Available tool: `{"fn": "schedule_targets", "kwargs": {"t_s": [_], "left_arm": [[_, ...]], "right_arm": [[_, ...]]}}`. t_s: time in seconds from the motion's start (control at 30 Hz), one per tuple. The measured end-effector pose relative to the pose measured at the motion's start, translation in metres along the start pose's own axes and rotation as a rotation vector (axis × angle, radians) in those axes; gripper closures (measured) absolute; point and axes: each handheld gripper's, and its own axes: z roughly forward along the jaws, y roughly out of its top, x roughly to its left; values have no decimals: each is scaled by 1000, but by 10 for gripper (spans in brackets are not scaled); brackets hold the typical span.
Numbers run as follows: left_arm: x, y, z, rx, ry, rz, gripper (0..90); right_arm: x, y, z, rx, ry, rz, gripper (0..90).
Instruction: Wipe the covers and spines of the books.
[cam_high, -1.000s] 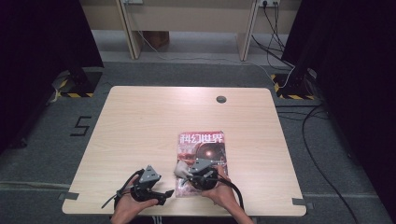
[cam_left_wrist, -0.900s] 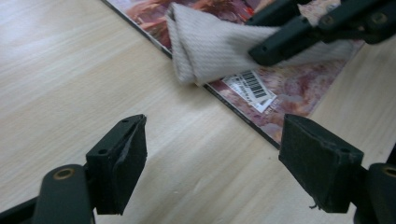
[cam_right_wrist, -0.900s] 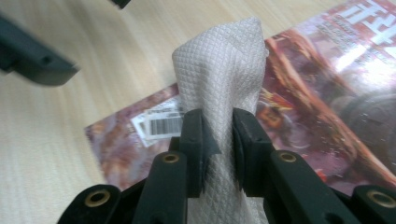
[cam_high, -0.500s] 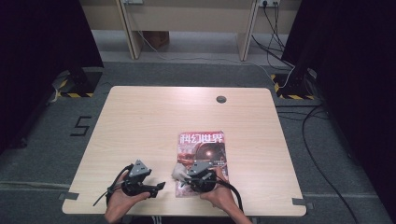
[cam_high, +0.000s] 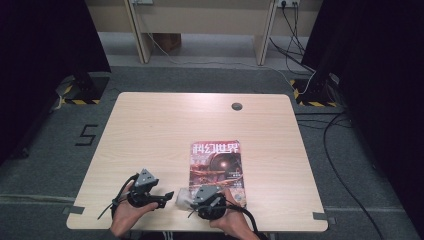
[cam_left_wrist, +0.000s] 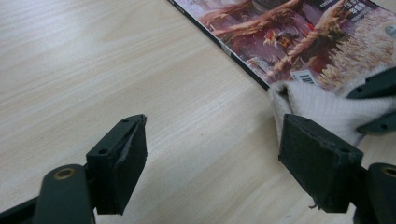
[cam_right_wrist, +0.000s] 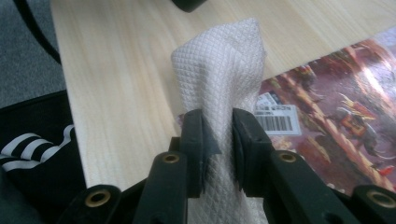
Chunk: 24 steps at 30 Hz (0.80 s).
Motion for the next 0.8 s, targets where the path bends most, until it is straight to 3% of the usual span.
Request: {"fn": "schedule_targets", "kwargs": {"t_s": [0.2,0.4,0.5,0.6,0.8], "left_arm": [[2,0,0,0,13,-6,229],[8,1,-4,-28,46,-41,229],[11,1,-4,-40,32,-73,228],[10,1,-3,-33,33,-68,227],[10,0,-4,-35,32,-66,227]], "right_arm": [[-4,3,3,-1,-5,5,760],[4,8,7,1,6,-21,760],[7,11,9,2,12,-36,760],[9,13,10,3,18,-48,760],[3,8,6,3,21,-27,761]]}}
